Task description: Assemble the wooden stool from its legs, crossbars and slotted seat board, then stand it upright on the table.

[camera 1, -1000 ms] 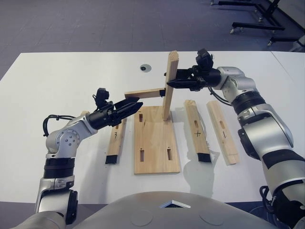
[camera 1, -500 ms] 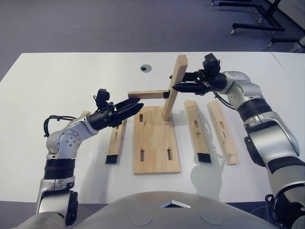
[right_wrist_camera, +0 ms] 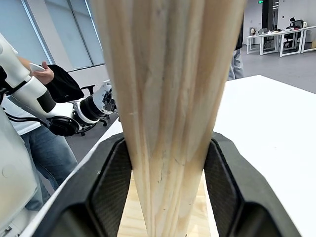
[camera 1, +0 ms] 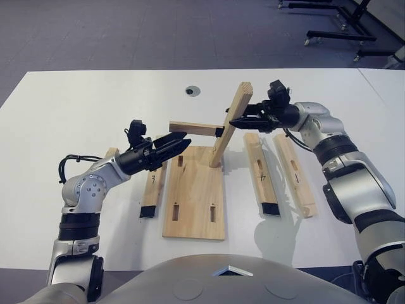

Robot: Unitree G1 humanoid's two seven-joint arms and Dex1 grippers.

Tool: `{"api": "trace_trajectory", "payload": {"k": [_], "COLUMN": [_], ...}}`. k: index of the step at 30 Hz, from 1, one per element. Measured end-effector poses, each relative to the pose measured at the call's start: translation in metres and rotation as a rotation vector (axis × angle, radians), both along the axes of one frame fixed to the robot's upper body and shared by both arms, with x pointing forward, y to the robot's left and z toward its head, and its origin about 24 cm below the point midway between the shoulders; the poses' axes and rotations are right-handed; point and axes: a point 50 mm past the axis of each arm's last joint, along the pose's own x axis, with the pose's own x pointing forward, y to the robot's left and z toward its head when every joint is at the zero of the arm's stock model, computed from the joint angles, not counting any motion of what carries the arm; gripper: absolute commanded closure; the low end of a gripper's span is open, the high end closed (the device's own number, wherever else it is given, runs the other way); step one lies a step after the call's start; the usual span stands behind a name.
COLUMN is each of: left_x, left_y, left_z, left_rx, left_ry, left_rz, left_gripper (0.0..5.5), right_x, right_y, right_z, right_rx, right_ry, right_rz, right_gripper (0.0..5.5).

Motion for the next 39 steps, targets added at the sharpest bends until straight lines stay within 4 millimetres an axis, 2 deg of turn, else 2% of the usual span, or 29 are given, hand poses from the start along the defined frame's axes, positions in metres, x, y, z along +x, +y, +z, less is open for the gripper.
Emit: {"api": "trace_trajectory", "payload": {"k": [2, 4, 6, 8, 12, 15, 18, 23, 27, 29, 34, 39], "left_x": [0.0, -0.001, -0.002, -0.003, -0.002, -0.002, -0.007, -0.016, -0.036, -0.042, -0.055, -0.067], "left_y": [-0.001, -0.002, -0.001, -0.001, -0.002, -0.001, 0.005, 0.017, 0.03, 0.037, 0.06, 0.069], "left_z": [-0.001, -0.001, -0.002, -0.003, -0.003, -0.003, -0.007, -0.006, -0.011, -0.012, -0.011, -0.006], "left_rx": [-0.002, -0.006, -0.005, -0.008, -0.015, -0.011, -0.006, 0.027, 0.119, 0.186, 0.351, 0.441], "left_ry": [0.003, 0.005, 0.007, 0.012, 0.01, 0.01, 0.025, 0.006, 0.013, 0.004, -0.031, -0.057], "left_rz": [0.004, 0.005, 0.016, 0.022, 0.034, 0.044, 0.064, 0.083, 0.069, 0.072, 0.142, 0.234], "left_gripper": [1.88, 1.88, 1.88, 1.88, 1.88, 1.88, 1.88, 1.88, 1.88, 1.88, 1.88, 1.88], "right_x": [0.002, 0.006, 0.0, 0.0, 0.003, 0.005, 0.0, -0.029, -0.055, -0.064, -0.089, -0.114], "right_y": [0.001, 0.006, 0.006, 0.005, -0.002, -0.006, -0.03, -0.076, -0.101, -0.1, -0.073, -0.061], "right_z": [0.001, 0.006, -0.018, -0.022, -0.013, 0.001, 0.007, 0.004, 0.003, 0.005, -0.001, -0.012], "right_rx": [-0.009, -0.075, -0.254, -0.28, -0.294, -0.289, -0.303, -0.215, -0.047, 0.031, 0.093, -0.054], "right_ry": [-0.006, -0.035, 0.021, 0.04, 0.034, -0.027, -0.076, -0.128, -0.142, -0.148, -0.08, 0.002], "right_rz": [-0.002, 0.018, 0.054, 0.052, 0.029, 0.03, -0.021, -0.196, -0.546, -0.699, -0.96, -1.116], "right_gripper": [3.44, 2.81, 2.48, 2.08, 1.34, 0.75, 0.14, 0.14, 0.14, 0.14, 0.14, 0.14]}}
